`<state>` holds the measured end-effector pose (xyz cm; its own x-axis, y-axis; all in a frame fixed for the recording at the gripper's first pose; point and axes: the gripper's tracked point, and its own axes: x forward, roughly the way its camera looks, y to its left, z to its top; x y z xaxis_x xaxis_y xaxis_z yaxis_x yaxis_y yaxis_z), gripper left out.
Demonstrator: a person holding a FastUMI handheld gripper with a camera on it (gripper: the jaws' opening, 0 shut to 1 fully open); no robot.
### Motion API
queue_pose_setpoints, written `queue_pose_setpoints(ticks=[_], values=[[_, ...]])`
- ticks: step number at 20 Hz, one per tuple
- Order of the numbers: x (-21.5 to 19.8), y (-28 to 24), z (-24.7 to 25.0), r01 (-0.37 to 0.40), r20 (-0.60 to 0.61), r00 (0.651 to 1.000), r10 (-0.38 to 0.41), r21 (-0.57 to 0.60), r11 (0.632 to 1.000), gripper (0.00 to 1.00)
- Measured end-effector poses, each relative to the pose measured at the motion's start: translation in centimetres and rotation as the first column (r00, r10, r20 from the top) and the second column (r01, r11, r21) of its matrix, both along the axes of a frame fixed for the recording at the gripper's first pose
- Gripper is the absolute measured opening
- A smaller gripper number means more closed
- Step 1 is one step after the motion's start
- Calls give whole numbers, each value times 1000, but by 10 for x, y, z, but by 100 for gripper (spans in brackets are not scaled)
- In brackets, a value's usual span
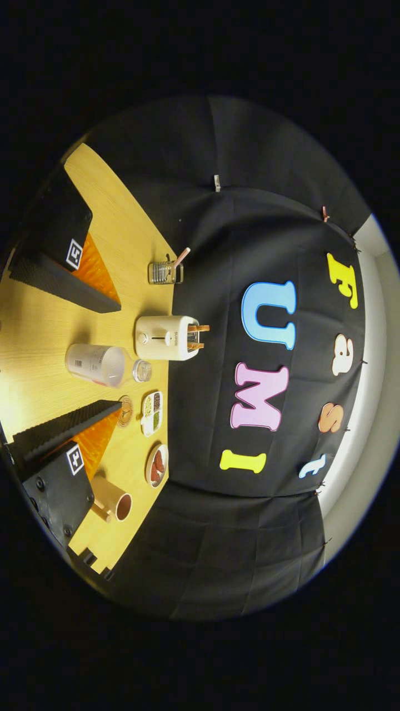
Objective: Take the bottle from table, then pour the juice into the cup, finally place the bottle on the coaster
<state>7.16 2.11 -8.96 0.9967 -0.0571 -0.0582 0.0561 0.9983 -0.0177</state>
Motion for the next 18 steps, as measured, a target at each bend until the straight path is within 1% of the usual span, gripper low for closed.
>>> queue_pose_setpoints(ticks=[2,9,14,16,18], values=[[12,-4,-9,11,0,1000,-11,12,1000,97],[63,-14,-45,22,-42,999,-23,-6,1000,97],[101,-25,-72,56,-84,995,-58,-25,998,98],[113,-25,-79,57,-90,994,-58,-10,998,97],[119,-25,-84,55,-96,994,-57,-29,998,97]])
